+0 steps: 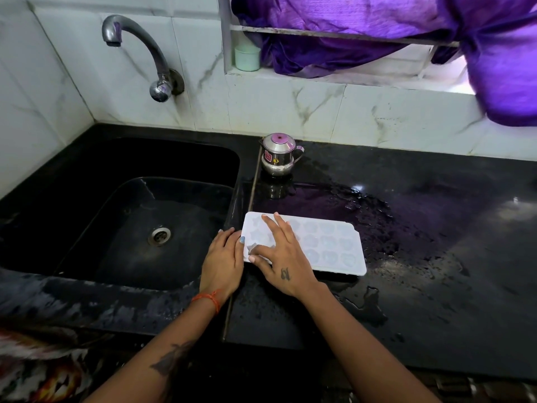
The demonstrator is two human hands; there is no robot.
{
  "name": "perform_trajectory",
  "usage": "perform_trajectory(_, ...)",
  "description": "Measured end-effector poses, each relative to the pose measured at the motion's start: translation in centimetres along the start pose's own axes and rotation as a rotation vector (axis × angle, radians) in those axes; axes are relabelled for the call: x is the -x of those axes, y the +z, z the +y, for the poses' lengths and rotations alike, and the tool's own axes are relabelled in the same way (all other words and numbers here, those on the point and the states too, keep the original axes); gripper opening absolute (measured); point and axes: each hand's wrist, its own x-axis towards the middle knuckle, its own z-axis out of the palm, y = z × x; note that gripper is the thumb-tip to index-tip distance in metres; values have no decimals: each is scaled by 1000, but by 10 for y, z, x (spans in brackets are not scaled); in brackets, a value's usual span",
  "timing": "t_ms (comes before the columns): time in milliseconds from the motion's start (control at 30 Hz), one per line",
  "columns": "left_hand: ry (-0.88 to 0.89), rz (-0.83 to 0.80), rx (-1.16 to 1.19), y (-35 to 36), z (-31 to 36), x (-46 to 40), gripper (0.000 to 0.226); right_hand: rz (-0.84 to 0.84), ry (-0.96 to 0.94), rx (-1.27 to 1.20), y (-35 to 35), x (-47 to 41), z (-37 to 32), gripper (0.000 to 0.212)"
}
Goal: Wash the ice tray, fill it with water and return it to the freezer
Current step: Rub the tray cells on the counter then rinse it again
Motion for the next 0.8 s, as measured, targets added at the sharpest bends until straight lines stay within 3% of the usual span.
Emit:
perform_trajectory(333,7,-1,-3,-2,2,2,41,-17,3,2,1,5,3,36)
perform_trajectory(467,10,5,3,-2,2,2,43,58,140,-140,-11,6,4,43)
perform_trajectory(800,-12,1,23,-2,3,2,42,289,551,128,-50,21,56,75)
